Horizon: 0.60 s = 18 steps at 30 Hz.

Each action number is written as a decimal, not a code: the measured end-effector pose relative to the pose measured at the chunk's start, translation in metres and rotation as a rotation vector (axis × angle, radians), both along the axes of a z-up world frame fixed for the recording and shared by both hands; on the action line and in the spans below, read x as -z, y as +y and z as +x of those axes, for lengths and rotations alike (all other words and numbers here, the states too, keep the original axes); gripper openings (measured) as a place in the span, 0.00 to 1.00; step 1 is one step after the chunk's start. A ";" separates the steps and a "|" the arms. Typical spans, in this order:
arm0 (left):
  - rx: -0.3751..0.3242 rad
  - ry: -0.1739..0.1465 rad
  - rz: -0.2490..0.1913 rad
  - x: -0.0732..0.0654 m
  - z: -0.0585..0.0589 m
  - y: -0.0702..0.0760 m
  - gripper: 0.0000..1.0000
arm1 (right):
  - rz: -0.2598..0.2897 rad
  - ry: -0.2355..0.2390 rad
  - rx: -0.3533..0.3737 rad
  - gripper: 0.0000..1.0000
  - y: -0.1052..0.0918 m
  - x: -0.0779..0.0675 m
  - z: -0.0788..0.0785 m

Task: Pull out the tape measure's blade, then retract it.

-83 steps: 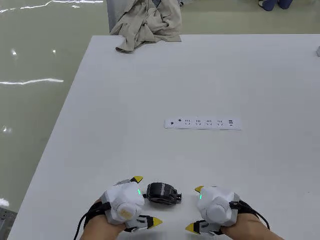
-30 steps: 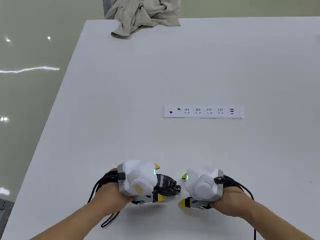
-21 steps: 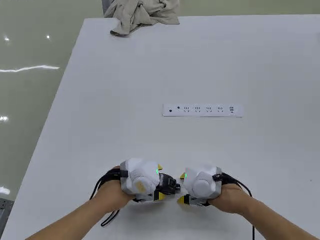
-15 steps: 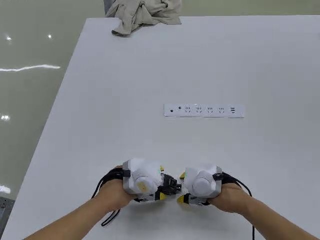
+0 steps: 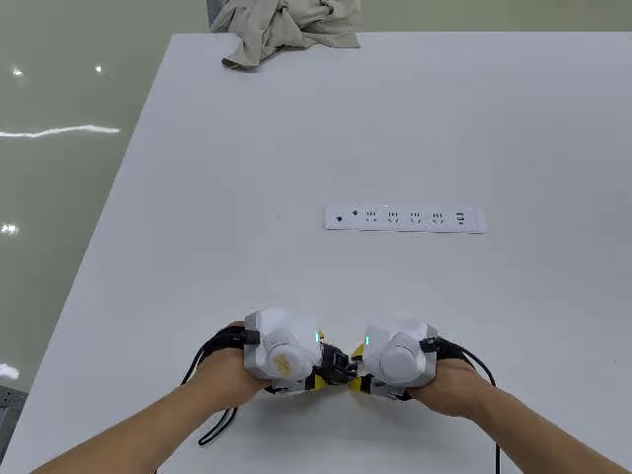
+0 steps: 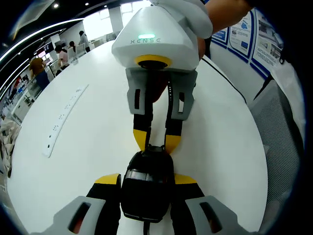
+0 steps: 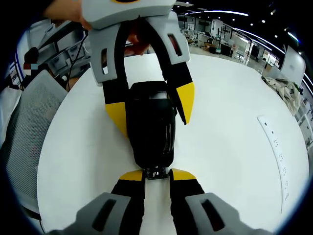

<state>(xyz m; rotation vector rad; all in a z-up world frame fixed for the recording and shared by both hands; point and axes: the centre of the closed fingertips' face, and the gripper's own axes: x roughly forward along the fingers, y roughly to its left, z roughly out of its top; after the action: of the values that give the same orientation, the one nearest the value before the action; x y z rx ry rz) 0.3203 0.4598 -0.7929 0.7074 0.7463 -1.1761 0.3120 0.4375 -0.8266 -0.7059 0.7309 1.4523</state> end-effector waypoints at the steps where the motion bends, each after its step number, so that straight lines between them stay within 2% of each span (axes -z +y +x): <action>1: 0.002 0.000 0.001 0.000 0.000 0.000 0.37 | 0.002 -0.001 0.002 0.18 0.000 0.001 0.001; 18: 0.038 0.011 0.019 0.001 -0.001 -0.001 0.35 | 0.016 -0.007 -0.030 0.15 0.000 0.000 -0.001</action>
<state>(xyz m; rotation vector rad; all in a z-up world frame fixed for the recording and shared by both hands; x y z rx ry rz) 0.3195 0.4591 -0.7944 0.7340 0.7568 -1.2099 0.3114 0.4379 -0.8269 -0.7125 0.7054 1.4809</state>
